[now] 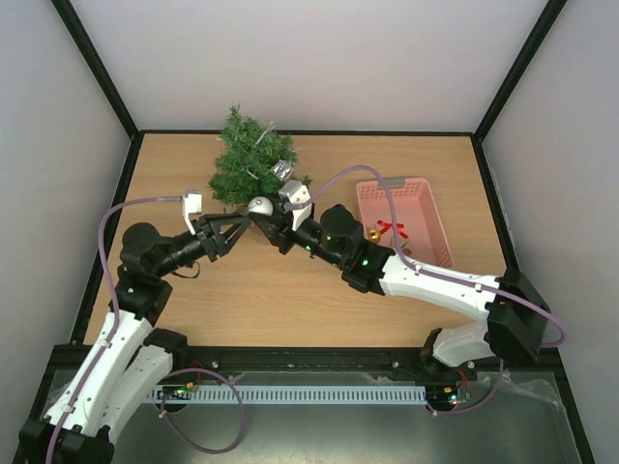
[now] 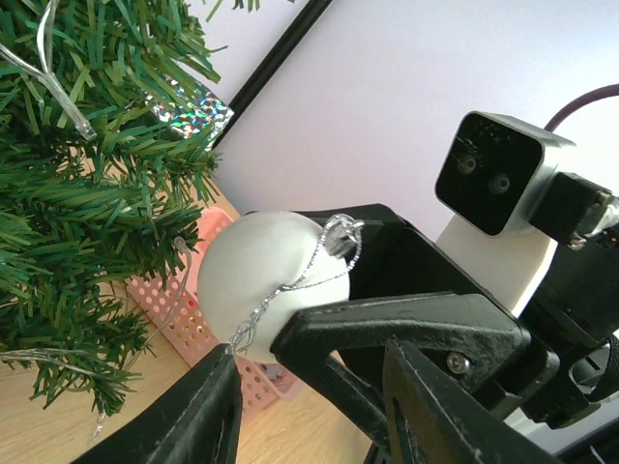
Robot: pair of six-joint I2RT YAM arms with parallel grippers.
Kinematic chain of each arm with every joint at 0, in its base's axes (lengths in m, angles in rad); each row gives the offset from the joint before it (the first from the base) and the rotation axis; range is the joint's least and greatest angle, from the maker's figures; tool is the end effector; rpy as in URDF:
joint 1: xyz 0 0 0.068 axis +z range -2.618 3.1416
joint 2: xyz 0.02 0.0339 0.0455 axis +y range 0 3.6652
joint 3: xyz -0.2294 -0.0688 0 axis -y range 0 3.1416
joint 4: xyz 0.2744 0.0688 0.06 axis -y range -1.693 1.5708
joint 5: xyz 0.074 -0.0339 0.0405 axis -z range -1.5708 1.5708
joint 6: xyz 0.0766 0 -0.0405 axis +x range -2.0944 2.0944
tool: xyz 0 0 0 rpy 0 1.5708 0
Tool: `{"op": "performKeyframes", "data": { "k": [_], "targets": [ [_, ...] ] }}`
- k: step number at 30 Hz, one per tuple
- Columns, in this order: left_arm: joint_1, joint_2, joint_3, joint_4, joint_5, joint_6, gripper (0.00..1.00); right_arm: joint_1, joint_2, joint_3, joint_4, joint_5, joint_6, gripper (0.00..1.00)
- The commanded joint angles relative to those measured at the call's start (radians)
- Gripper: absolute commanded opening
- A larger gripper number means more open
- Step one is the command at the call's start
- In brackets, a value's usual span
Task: Decorate the small christmas tree
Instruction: Hang the decoration item on the Christmas tree.
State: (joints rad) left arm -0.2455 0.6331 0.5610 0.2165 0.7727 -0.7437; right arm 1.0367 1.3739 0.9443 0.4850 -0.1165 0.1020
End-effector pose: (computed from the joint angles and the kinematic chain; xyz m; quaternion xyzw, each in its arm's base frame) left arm 0.2204 -0.1103 0.3078 0.1268 0.6576 -0.5495 0.4996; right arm 0.1957 0.3483 0.2870 -0.3469 0.5935 0.4246 0.5892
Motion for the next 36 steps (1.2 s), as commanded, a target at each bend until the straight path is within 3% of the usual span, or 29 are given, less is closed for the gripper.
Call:
{"op": "performKeyframes", "data": {
  "k": [1, 10, 14, 20, 27, 29, 32, 36],
  "targets": [
    [0.005, 0.016, -0.006, 0.082, 0.018, -0.003, 0.4, 0.008, -0.026, -0.005, 0.049, -0.016, 0.014, 0.41],
    [0.005, 0.01, 0.022, 0.054, -0.072, 0.055, 0.2, 0.007, -0.022, 0.002, 0.041, -0.036, 0.019, 0.41],
    [0.005, 0.004, 0.016, 0.056, -0.086, 0.074, 0.03, 0.007, -0.022, -0.003, 0.04, -0.042, 0.019, 0.41],
    [0.006, -0.058, 0.023, -0.002, -0.204, 0.192, 0.02, 0.008, 0.013, -0.008, 0.028, -0.056, -0.018, 0.42],
    [0.005, -0.068, 0.072, -0.183, -0.344, 0.311, 0.02, 0.007, 0.061, 0.022, 0.019, -0.025, -0.015, 0.42],
    [0.006, -0.085, 0.08, -0.227, -0.333, 0.333, 0.16, 0.008, 0.047, 0.016, 0.013, -0.026, -0.024, 0.42],
    [0.005, -0.109, 0.057, -0.209, -0.159, 0.384, 0.37, 0.008, 0.015, -0.006, 0.007, -0.04, -0.049, 0.42],
    [0.006, -0.142, 0.041, -0.183, -0.021, 0.435, 0.44, 0.008, -0.052, -0.044, 0.003, -0.108, -0.07, 0.42]
  ]
}}
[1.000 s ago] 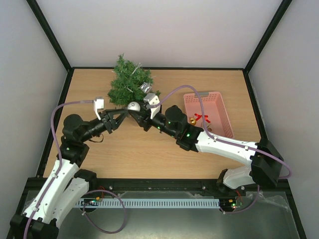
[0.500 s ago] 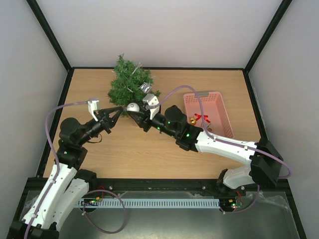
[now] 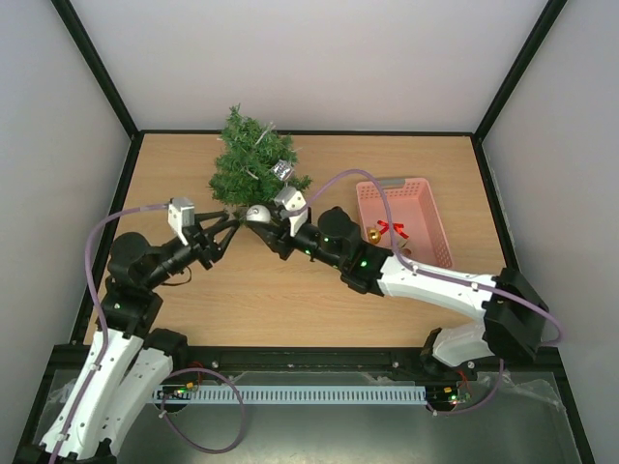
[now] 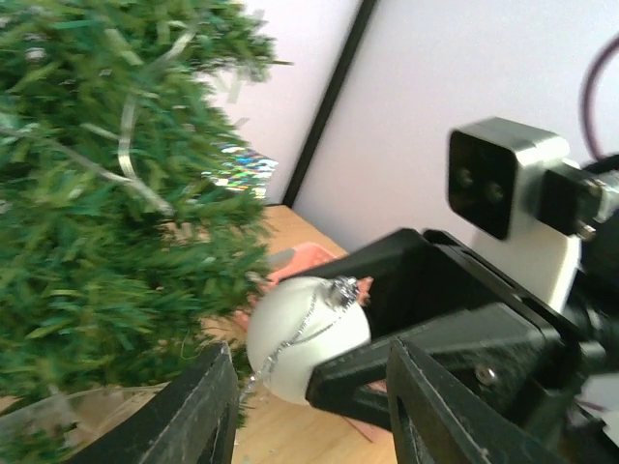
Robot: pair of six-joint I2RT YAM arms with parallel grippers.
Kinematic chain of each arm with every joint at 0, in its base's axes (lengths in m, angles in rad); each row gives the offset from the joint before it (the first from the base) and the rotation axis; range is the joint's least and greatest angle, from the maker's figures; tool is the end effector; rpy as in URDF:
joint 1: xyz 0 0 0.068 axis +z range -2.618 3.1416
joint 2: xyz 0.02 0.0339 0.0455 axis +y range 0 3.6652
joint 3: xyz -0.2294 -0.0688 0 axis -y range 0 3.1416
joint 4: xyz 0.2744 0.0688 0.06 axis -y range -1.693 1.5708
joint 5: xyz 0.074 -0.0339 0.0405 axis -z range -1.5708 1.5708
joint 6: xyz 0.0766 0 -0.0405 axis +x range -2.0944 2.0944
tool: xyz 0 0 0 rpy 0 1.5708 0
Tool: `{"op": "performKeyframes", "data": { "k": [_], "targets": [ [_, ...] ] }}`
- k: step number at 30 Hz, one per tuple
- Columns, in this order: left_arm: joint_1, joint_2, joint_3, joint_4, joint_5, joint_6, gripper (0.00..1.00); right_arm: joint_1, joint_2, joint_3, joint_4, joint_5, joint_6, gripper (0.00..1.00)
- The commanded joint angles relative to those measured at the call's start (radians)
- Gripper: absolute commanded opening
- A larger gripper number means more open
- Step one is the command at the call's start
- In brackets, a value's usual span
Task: Decorate the small christmas tree
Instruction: Hang the decoration item on the Christmas tree.
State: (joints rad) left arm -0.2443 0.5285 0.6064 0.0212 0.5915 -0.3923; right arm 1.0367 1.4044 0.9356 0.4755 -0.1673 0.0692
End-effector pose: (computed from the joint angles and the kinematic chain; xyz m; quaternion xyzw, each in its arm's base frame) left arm 0.2106 -0.0965 0.3240 0.1680 0.6563 -0.4077 0.6122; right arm 0.1944 0.3537 0.2703 -0.3791 0.5941 0.4214 0.5707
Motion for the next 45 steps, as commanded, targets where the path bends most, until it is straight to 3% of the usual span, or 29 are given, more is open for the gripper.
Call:
{"op": "performKeyframes", "data": {
  "k": [1, 5, 16, 22, 25, 28, 29, 39, 45],
  "targets": [
    [0.005, -0.049, -0.003, 0.017, 0.166, 0.096, 0.46, 0.007, -0.098, -0.044, 0.008, -0.069, -0.042, 0.42],
    [0.005, -0.056, 0.001, 0.057, 0.253, 0.152, 0.55, 0.008, -0.14, -0.06, -0.007, -0.095, -0.042, 0.42],
    [0.004, 0.012, 0.005, 0.059, 0.287, 0.237, 0.51, 0.007, -0.177, -0.062, -0.011, -0.2, -0.028, 0.42],
    [0.005, 0.041, 0.01, 0.058, 0.291, 0.269, 0.43, 0.008, -0.18, -0.055, -0.024, -0.208, -0.034, 0.42],
    [0.004, 0.039, 0.007, 0.077, 0.298, 0.265, 0.27, 0.007, -0.174, -0.052, -0.025, -0.206, -0.037, 0.42],
    [0.005, 0.018, 0.014, 0.052, 0.26, 0.286, 0.04, 0.007, -0.162, -0.05, -0.024, -0.197, -0.037, 0.42],
    [0.004, 0.008, 0.018, 0.035, 0.228, 0.298, 0.03, 0.007, -0.156, -0.047, -0.027, -0.188, -0.038, 0.42],
    [0.004, -0.043, -0.024, 0.003, -0.106, 0.436, 0.02, 0.007, 0.001, 0.093, -0.121, 0.06, -0.057, 0.42],
    [0.004, 0.001, -0.033, 0.005, -0.168, 0.535, 0.02, 0.008, 0.107, 0.178, -0.164, 0.081, -0.062, 0.42]
  ]
}}
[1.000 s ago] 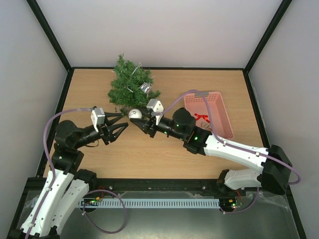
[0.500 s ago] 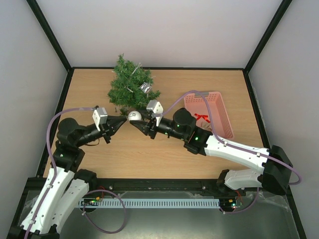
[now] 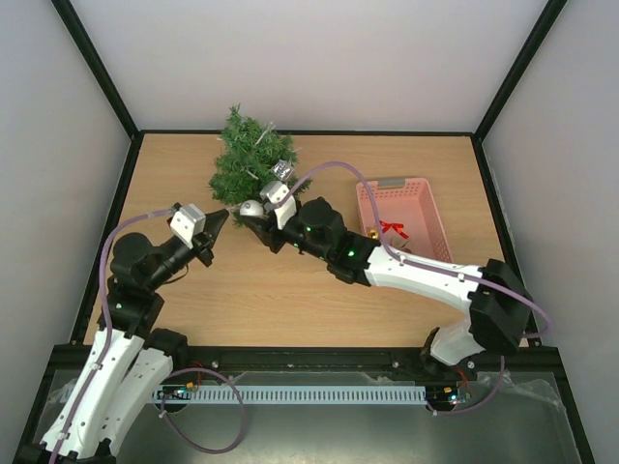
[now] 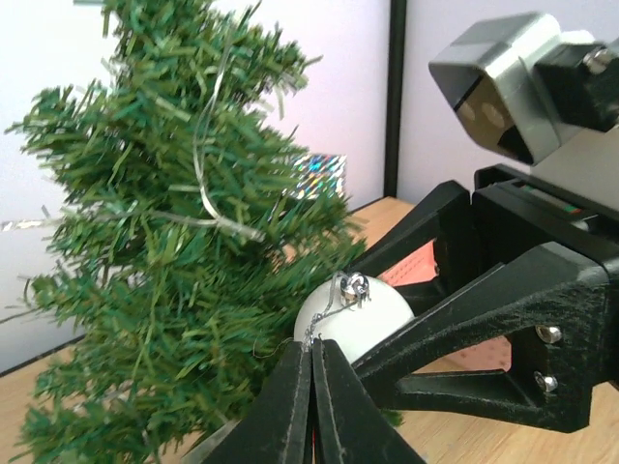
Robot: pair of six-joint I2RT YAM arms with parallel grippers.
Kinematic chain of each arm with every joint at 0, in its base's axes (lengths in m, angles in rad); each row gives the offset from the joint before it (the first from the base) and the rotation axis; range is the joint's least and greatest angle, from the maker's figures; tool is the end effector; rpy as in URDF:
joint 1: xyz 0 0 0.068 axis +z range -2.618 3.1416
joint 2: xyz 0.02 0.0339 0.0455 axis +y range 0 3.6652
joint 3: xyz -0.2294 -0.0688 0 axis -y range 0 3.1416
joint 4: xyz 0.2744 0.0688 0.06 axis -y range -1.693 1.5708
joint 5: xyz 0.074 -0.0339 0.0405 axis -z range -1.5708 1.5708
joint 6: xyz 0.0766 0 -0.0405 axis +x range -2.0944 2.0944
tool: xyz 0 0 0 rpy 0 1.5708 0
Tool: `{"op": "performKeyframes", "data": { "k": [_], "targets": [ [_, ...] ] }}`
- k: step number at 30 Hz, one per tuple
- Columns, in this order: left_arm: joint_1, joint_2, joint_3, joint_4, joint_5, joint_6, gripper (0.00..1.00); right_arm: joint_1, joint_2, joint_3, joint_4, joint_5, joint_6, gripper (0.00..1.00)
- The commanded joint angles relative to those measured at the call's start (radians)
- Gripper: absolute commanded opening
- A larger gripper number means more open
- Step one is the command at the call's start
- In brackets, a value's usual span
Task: Decorate the small christmas tree
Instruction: Hang the decoration item on the Christmas tree.
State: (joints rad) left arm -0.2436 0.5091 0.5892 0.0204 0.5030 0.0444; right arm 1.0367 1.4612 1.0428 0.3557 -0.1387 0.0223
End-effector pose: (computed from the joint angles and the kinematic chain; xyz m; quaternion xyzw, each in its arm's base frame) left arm 0.2131 -0.0910 0.3212 0.2759 0.6164 -0.2375 0.6982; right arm 0.2045 0.3665 0.2755 -0.3947 0.6126 0.3886 0.5639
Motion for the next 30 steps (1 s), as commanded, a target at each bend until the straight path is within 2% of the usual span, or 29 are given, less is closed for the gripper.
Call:
{"op": "performKeyframes", "data": {
  "k": [1, 7, 30],
  "targets": [
    [0.003, 0.026, -0.017, 0.001, -0.091, 0.115, 0.02, 0.008, 0.064, 0.08, -0.048, 0.057, -0.016, 0.42],
    [0.003, 0.036, -0.036, -0.009, -0.116, 0.171, 0.02, 0.007, 0.131, 0.135, -0.103, 0.089, -0.023, 0.42],
    [0.003, 0.103, -0.033, -0.007, -0.21, 0.169, 0.02, 0.007, 0.183, 0.219, -0.172, 0.118, -0.014, 0.42]
  ]
}}
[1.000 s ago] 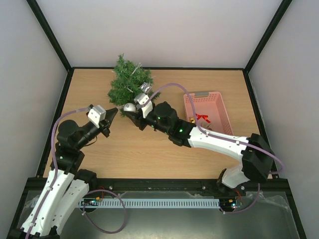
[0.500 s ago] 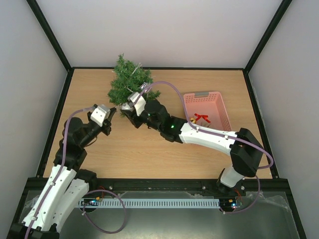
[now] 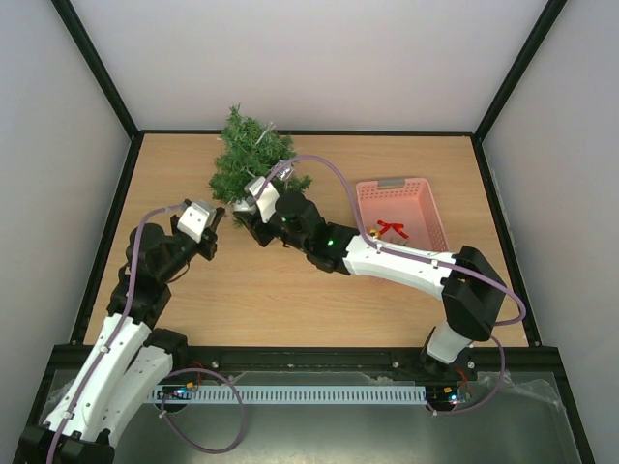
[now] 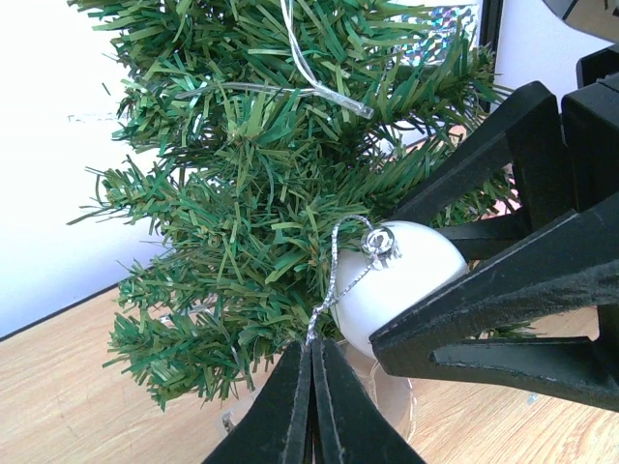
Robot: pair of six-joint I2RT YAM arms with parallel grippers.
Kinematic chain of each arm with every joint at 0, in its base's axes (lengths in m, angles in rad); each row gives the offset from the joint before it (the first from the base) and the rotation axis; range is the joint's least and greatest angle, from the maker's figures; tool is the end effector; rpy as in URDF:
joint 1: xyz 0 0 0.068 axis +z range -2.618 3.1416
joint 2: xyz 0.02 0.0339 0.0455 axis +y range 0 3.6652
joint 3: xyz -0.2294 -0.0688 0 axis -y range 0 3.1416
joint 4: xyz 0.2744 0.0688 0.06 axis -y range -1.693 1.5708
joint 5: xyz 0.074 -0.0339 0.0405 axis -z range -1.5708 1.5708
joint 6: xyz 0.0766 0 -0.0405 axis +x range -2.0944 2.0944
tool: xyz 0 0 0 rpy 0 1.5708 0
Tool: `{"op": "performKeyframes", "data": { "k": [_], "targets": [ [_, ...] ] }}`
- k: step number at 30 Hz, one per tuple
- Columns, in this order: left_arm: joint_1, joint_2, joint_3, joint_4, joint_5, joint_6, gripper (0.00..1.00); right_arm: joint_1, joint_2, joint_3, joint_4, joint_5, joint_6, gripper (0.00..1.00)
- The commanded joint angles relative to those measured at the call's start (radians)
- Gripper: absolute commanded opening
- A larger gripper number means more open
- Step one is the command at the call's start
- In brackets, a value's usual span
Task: Decorate the small christmas tree
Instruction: Hang the decoration item on the Christmas tree.
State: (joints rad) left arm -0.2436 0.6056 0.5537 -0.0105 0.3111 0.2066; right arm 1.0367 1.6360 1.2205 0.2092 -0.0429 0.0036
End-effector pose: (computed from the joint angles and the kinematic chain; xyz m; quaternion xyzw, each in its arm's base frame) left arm 0.2420 -0.0843 0.2806 0.2641 0.6782 -0.1254 0.6742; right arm 0.2301 0.3955 0.2557 -0.3950 0.6681 0.3278 0.5387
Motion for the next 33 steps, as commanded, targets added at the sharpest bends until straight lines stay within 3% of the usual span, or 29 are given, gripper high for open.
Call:
{"op": "performKeyframes", "data": {
  "k": [1, 13, 33],
  "targets": [
    [0.003, 0.01, 0.007, 0.022, -0.015, 0.008, 0.02, 0.007, 0.01, 0.043, -0.03, 0.019, 0.008, 0.42],
    [0.004, 0.027, 0.001, 0.087, 0.0, -0.031, 0.02, 0.021, -0.012, 0.057, -0.107, 0.034, 0.052, 0.42],
    [0.003, 0.069, 0.008, 0.145, -0.01, -0.049, 0.02, 0.023, -0.03, 0.068, -0.096, 0.065, 0.032, 0.42]
  ]
}}
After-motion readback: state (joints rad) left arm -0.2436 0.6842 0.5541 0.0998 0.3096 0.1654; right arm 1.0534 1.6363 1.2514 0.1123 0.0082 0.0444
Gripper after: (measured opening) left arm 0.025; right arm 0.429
